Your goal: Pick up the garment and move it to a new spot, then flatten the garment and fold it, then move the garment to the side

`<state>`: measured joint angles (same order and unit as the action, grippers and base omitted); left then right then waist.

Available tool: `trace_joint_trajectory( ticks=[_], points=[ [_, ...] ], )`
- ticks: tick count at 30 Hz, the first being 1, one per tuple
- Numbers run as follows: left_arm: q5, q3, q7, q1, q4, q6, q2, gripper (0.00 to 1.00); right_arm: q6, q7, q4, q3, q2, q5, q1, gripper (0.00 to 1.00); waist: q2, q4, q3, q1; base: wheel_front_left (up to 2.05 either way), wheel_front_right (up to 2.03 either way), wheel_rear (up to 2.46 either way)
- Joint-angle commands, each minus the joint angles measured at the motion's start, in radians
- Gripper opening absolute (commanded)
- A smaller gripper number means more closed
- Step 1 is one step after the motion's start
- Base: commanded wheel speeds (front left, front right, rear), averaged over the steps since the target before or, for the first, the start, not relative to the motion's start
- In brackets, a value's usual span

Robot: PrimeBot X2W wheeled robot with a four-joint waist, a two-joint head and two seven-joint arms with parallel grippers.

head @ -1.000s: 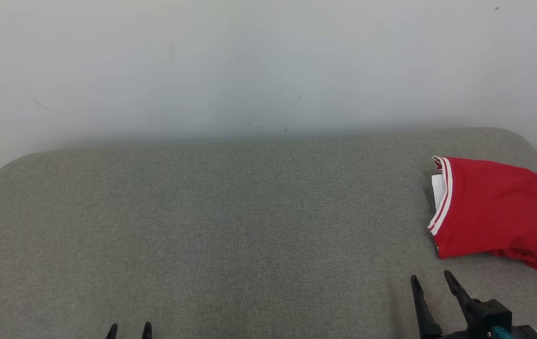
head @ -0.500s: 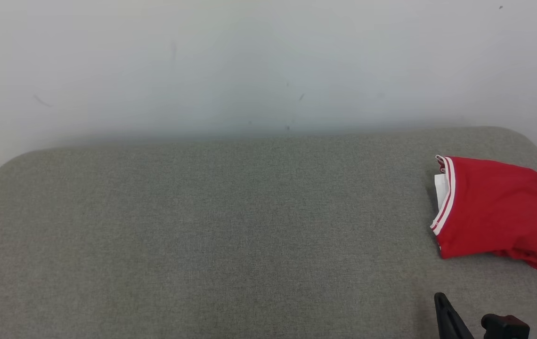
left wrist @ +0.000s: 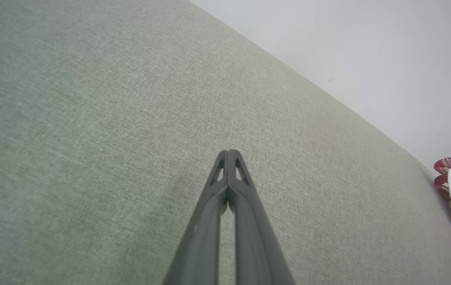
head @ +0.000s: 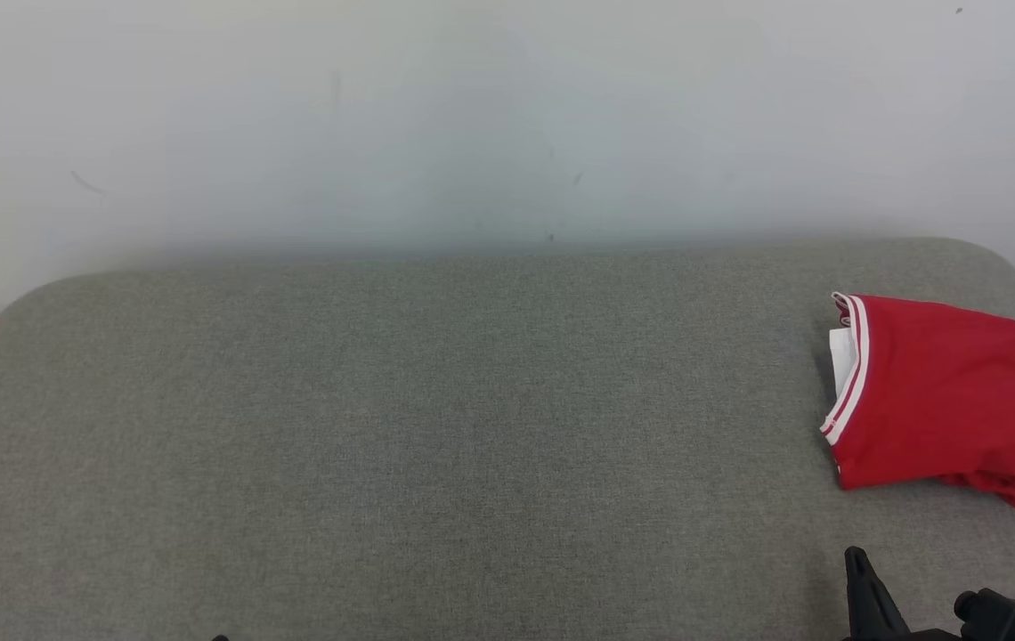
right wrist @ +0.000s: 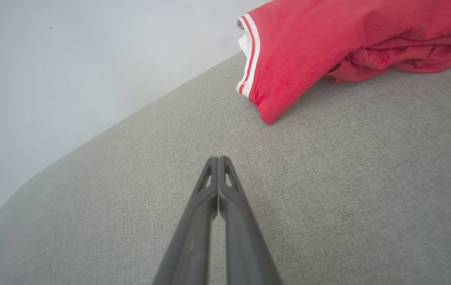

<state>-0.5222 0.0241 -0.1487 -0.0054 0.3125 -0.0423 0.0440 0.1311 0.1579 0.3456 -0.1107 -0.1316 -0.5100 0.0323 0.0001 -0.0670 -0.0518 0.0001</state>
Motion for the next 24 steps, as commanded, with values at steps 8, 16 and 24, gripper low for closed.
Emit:
trace_joint_trajectory(
  ticks=[8, 16, 24],
  points=[
    [-0.152, 0.016, 0.034, -0.032, -0.028, -0.013, 0.005, 0.00, 0.000, -0.034, -0.031, 0.031, 0.009, -0.157, 0.032, 0.00, -0.0001, 0.006, 0.005, 0.0000, 0.00, 0.00, 0.00],
    [-0.269, 0.026, 0.062, -0.038, -0.037, -0.022, 0.005, 0.00, 0.000, -0.062, -0.042, 0.053, 0.017, -0.275, 0.034, 0.00, -0.0001, 0.011, 0.009, 0.0000, 0.00, 0.00, 0.00],
    [-0.389, 0.036, 0.092, -0.045, -0.046, -0.033, 0.006, 0.00, 0.000, -0.092, -0.055, 0.077, 0.025, -0.398, 0.039, 0.00, -0.0001, 0.017, 0.014, 0.0000, 0.00, 0.00, 0.00]
  ],
)
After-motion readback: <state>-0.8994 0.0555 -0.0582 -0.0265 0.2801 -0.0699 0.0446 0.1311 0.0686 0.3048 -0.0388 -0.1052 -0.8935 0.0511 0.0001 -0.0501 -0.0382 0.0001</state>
